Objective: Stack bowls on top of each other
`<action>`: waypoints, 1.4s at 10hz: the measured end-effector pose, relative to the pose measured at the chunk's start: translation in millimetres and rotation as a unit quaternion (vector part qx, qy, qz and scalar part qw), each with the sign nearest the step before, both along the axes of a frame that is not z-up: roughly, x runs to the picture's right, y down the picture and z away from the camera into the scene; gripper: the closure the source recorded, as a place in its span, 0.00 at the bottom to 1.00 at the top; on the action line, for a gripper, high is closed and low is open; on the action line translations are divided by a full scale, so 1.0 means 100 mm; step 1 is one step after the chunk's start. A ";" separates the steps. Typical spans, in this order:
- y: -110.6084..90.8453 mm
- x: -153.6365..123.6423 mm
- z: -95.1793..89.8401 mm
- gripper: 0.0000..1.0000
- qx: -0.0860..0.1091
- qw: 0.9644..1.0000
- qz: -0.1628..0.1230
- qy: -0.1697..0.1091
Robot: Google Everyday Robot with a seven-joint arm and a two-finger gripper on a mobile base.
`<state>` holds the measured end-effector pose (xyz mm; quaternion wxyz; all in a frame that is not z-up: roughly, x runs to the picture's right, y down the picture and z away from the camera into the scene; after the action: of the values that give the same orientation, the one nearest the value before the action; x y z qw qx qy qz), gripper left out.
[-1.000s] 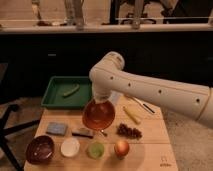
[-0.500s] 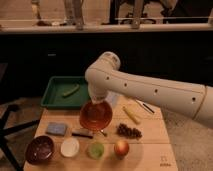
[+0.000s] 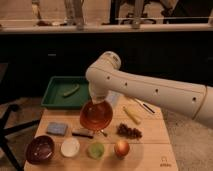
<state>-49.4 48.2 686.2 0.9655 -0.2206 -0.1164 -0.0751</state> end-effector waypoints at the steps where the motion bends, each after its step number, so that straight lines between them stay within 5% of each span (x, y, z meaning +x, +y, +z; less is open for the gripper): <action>1: 0.00 -0.10 -0.02 0.87 -0.007 1.000 0.002 -0.002; 5: -0.14 -0.59 -0.11 0.87 -0.029 0.998 0.060 -0.004; 9: -0.09 -1.00 -0.11 0.87 -0.067 0.988 0.140 0.006; 14: 0.22 -1.53 -0.18 0.87 -0.127 0.983 0.130 -0.002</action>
<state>-202.8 69.9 668.0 0.9309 -0.3243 -0.1545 0.0665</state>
